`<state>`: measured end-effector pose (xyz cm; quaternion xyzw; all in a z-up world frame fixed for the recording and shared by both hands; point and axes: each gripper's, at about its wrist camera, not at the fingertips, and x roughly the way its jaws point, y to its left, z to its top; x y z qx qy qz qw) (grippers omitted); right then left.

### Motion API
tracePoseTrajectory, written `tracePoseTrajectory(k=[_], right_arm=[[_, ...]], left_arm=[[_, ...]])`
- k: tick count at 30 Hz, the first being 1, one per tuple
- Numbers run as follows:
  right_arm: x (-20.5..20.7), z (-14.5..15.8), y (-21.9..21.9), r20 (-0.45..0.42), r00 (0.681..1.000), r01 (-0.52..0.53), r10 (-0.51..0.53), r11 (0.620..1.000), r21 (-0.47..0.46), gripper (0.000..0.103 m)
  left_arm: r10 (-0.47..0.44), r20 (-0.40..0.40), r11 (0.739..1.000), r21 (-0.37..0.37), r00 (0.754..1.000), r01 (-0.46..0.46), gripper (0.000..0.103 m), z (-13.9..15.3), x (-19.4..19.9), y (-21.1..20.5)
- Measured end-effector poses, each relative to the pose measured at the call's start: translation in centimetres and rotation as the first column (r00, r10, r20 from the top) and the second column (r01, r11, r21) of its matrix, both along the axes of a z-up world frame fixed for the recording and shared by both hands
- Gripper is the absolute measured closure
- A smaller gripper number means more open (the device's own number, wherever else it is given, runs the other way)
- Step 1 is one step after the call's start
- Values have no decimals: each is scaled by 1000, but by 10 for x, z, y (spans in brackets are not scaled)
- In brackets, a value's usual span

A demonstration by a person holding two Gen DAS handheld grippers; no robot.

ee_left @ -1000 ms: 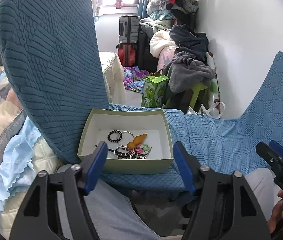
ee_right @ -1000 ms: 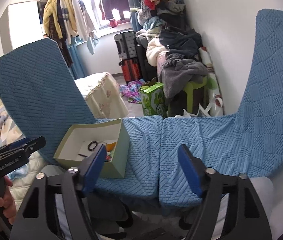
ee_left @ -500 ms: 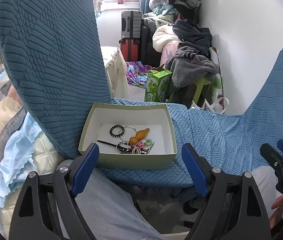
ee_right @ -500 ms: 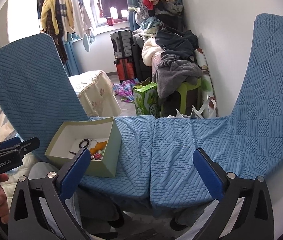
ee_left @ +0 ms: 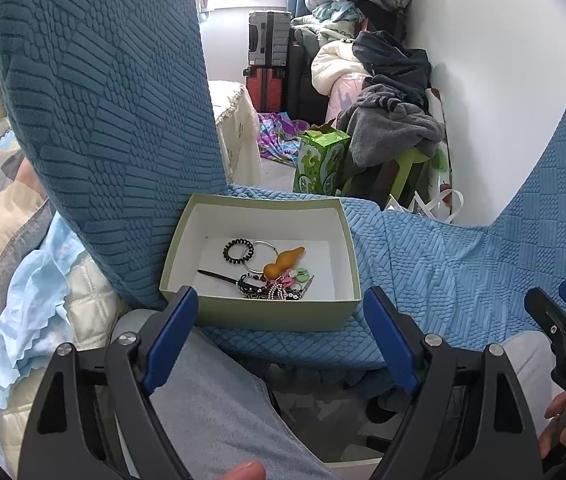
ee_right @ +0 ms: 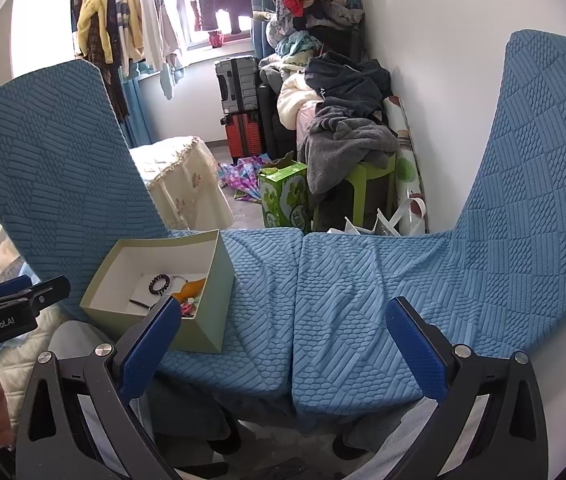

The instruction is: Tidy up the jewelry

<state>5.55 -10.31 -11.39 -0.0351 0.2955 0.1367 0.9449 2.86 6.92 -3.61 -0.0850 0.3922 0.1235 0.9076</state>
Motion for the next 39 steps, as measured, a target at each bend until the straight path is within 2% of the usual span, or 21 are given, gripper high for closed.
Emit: tracePoseTrajectory(k=[39], right_arm=[[2,-4,-1,-14,1000,7,-7,1000,-13,0]], left_arm=[[-14,-29,1000,-4,999,14,18,-9,0,1]])
